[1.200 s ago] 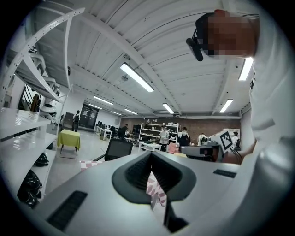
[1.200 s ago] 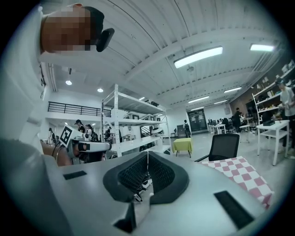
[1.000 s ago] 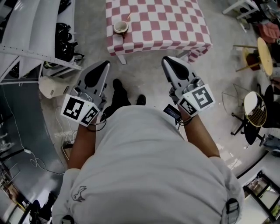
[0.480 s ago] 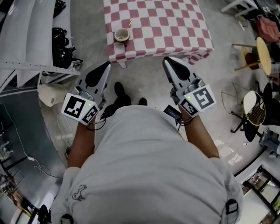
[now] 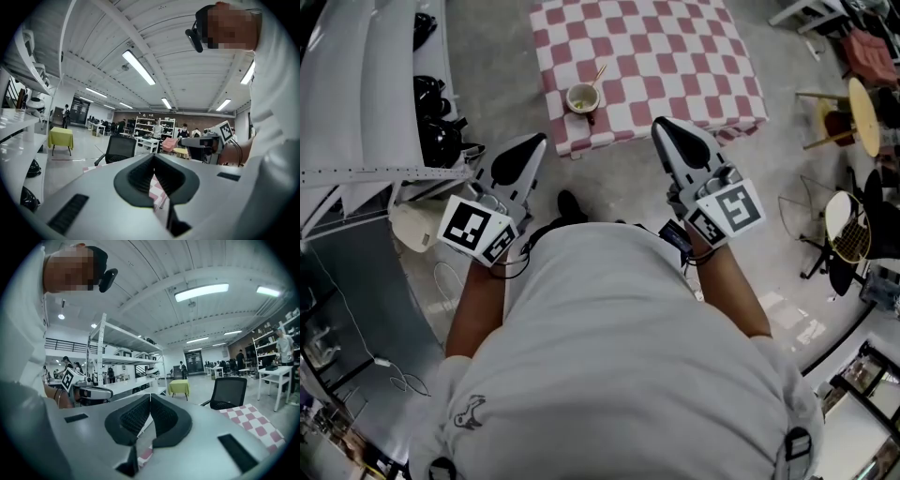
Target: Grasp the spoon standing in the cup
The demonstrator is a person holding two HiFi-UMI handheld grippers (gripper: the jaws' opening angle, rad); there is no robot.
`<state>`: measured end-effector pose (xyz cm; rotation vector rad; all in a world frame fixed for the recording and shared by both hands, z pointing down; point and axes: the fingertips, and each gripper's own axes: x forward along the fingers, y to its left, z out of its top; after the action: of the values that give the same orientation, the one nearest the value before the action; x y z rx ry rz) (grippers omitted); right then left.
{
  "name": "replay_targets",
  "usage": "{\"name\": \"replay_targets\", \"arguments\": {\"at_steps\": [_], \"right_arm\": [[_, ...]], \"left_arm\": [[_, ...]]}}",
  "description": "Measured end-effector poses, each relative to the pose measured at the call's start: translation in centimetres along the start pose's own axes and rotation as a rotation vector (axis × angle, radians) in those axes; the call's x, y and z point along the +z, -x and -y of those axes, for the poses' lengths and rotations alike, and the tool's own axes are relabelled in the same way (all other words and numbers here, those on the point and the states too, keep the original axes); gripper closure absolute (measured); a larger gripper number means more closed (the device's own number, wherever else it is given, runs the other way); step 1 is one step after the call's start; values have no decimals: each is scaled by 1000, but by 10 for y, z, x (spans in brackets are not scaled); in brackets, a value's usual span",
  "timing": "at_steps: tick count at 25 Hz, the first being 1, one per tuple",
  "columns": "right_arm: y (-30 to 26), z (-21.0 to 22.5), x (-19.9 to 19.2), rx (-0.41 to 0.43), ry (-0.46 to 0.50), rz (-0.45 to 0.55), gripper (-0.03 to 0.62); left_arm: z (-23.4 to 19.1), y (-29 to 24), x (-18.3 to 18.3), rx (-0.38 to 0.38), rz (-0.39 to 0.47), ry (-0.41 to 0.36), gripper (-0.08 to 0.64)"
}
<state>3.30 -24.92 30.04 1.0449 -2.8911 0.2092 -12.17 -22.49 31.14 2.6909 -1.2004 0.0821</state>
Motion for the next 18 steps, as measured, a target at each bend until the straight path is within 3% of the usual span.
{"name": "replay_targets", "arguments": {"at_steps": [5,10,15,18], "right_arm": [[-31,2,2,-31,-7,-7,560],[-51,15,0,-61,-1,-10,560],[-73,43,-19,-37,-36,-48,560],[-91,63,-31,-15,-5,-86,560]], "left_arm": [[-24,-5,-6,-59,-35,-7,548],[-41,-16,-21,-94,-68,33,548],[-57,-33,-32,-91,-100,51,548],[-69,-44,-37,-74,-122,51,548]]}}
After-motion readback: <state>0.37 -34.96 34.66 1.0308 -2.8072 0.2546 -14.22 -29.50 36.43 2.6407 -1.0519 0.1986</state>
